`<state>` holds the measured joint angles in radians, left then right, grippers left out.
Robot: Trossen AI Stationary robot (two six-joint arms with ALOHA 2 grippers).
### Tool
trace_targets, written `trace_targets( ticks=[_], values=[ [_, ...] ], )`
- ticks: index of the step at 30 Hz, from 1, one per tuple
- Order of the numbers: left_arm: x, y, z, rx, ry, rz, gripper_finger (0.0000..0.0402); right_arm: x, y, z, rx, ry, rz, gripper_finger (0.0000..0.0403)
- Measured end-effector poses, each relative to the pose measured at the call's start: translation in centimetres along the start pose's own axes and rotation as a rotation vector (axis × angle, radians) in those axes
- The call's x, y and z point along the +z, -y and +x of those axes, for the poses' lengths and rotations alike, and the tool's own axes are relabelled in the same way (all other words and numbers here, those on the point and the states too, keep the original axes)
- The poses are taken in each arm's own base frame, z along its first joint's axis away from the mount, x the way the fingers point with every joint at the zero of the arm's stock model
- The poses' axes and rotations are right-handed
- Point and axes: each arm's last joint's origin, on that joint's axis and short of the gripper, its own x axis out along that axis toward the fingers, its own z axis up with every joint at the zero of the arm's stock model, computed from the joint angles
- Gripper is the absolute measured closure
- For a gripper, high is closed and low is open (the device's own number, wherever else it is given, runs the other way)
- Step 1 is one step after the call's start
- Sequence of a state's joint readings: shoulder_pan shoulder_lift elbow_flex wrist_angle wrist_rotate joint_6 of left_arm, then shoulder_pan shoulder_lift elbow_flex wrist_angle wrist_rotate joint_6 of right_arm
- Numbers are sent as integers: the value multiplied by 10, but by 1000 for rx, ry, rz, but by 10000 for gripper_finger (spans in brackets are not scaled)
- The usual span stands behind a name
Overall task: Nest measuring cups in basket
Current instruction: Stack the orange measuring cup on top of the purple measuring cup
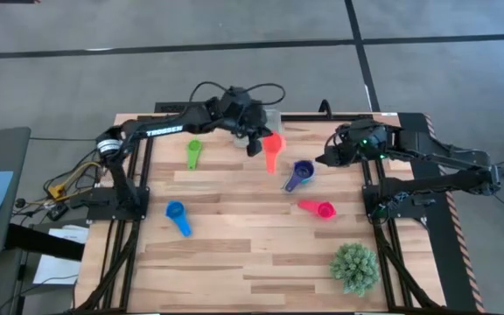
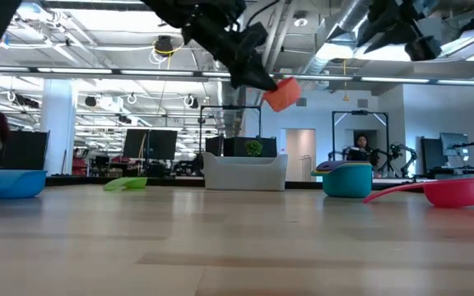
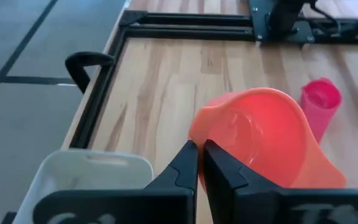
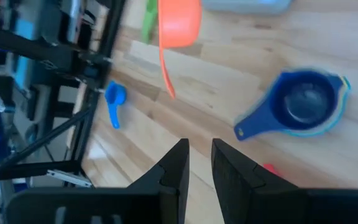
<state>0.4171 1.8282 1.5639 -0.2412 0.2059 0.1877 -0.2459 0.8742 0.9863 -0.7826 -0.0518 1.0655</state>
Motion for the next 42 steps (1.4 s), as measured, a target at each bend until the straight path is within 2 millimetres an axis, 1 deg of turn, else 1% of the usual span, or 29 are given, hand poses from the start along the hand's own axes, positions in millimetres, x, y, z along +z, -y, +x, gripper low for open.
trace_targets(
  ticks=[3,8,11,16,21,25,28,30,33,38,42],
  values=[
    [5,-3,16,-34,-47,27,400,-3,4,0,-43,-25,35,311],
    [18,-6,38,-77,-72,40,400,-8,11,-3,-113,-64,103,311],
    [19,-5,53,-90,-98,38,400,-11,15,-8,-141,-77,130,311],
    [22,5,76,-118,-95,52,400,-16,23,-22,-158,-84,156,311],
    [19,20,103,-154,-98,70,400,-19,28,-35,-138,-74,167,311],
    [16,31,118,-187,-116,81,400,-20,30,-42,-115,-62,180,311],
    [10,34,129,-199,-143,80,400,-21,31,-44,-106,-57,183,311],
    [6,36,134,-204,-152,84,400,-21,31,-44,-106,-56,183,311],
    [3,37,136,-190,-154,116,400,-21,30,-44,-107,-57,183,311],
    [2,36,138,-171,-141,194,400,-21,30,-43,-108,-56,183,311],
    [2,36,138,-198,-130,223,400,-20,30,-43,-111,-50,182,310]
  ],
)
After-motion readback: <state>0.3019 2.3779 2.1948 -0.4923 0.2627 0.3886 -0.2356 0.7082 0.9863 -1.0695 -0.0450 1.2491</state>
